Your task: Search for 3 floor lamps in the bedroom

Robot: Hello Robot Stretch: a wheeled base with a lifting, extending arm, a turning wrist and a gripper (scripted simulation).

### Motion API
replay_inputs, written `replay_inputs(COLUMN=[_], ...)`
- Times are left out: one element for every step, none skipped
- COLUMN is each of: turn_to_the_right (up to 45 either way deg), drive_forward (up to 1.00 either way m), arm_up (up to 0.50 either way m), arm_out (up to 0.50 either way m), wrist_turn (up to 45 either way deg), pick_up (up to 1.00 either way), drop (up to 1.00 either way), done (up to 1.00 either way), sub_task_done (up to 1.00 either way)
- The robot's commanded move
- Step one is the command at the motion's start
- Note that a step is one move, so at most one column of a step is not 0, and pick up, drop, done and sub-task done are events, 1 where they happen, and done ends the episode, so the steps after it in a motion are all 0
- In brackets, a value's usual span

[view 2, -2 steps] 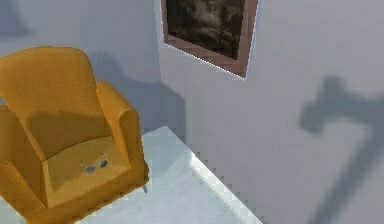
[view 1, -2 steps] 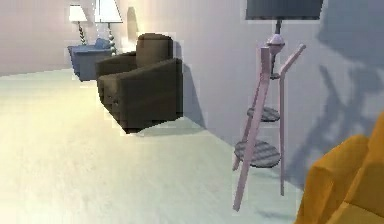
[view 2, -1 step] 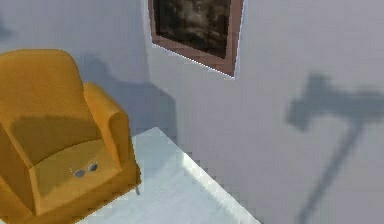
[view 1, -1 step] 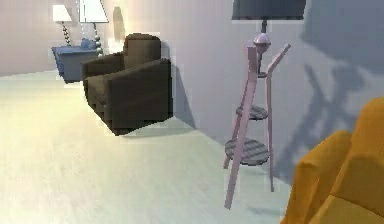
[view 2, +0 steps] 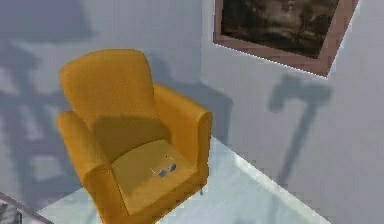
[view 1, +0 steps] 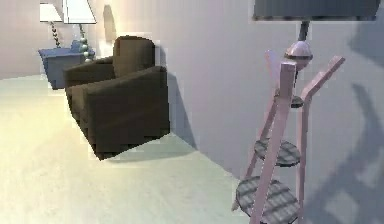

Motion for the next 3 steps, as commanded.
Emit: replay_inputs(turn_to_the_right=[24.0, 0.0, -45.0], drive_forward=[0.0, 0.0, 0.0], arm_up=[0.0, 0.0, 0.0], arm_out=[0.0, 0.0, 0.0], wrist_turn=[0.0, 0.0, 0.0], pick_up=[0.0, 0.0, 0.0], drop=[0.0, 0.0, 0.0], done=[0.0, 0.0, 0.0], sub_task_done=[0.0, 1.0, 0.0])
